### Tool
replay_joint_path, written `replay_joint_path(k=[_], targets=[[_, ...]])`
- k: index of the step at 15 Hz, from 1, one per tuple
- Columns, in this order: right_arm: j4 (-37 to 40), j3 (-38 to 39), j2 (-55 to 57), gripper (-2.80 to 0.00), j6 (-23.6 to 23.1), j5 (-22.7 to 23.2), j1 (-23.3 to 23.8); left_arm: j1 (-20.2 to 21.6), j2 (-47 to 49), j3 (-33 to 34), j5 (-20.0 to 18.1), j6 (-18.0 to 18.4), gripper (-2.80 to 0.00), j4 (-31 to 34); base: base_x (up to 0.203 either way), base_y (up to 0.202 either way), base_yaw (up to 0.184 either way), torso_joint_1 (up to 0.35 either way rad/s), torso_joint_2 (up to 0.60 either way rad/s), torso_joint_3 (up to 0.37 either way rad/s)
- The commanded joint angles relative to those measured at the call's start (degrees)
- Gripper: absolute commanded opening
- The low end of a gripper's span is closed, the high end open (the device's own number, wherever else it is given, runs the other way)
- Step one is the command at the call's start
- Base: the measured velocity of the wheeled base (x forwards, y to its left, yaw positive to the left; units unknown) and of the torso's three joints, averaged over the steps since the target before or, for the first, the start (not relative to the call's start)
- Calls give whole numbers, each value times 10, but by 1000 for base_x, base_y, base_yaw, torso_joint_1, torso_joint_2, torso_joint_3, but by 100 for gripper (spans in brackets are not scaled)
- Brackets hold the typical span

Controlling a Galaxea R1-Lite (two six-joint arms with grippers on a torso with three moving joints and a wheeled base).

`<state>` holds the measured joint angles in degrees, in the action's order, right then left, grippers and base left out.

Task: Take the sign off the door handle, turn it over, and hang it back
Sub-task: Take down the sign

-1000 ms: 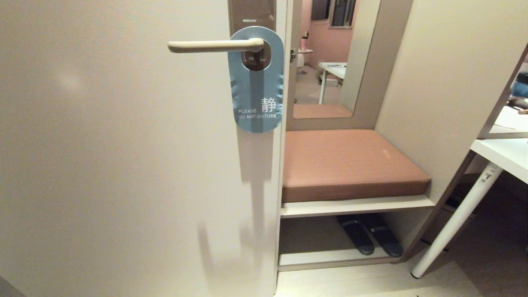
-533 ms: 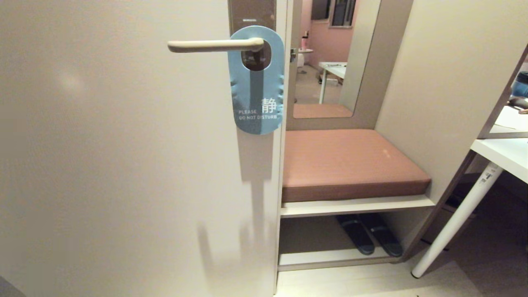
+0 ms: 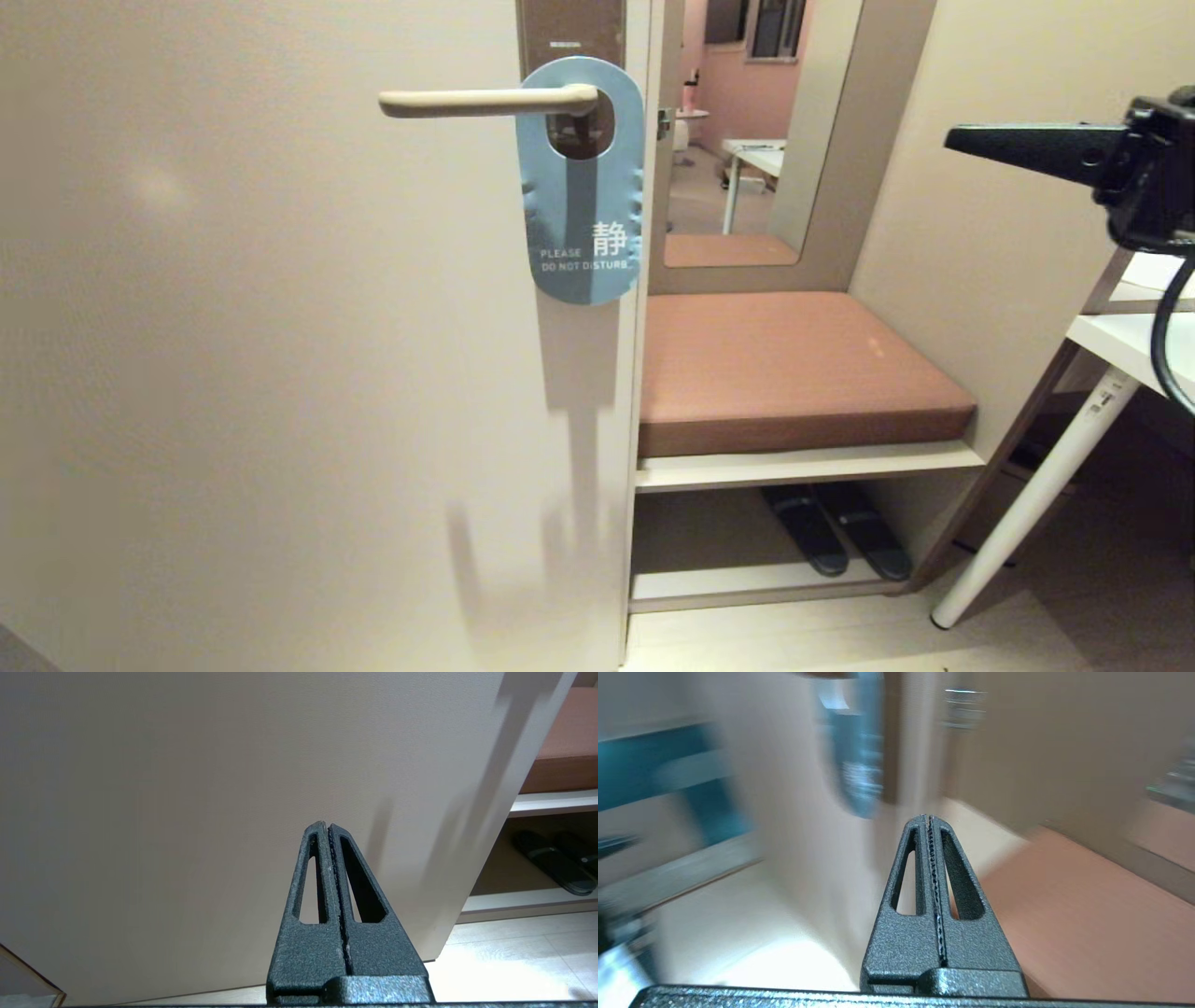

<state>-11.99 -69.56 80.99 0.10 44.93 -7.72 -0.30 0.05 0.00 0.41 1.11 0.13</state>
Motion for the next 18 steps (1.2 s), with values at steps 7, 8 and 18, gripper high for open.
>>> replay_joint_path(k=[7,8,18], targets=[[-4,-43,129,-280,3,203,-35,0,0,0,0,0,-280,0,0,0,0,0,0,0],[-4,-43,134,-280,3,211,-43,0,0,0,0,0,-280,0,0,0,0,0,0,0],[-7,-90,197,0,0,224,-92,0,0,0,0,0,-280,0,0,0,0,0,0,0]])
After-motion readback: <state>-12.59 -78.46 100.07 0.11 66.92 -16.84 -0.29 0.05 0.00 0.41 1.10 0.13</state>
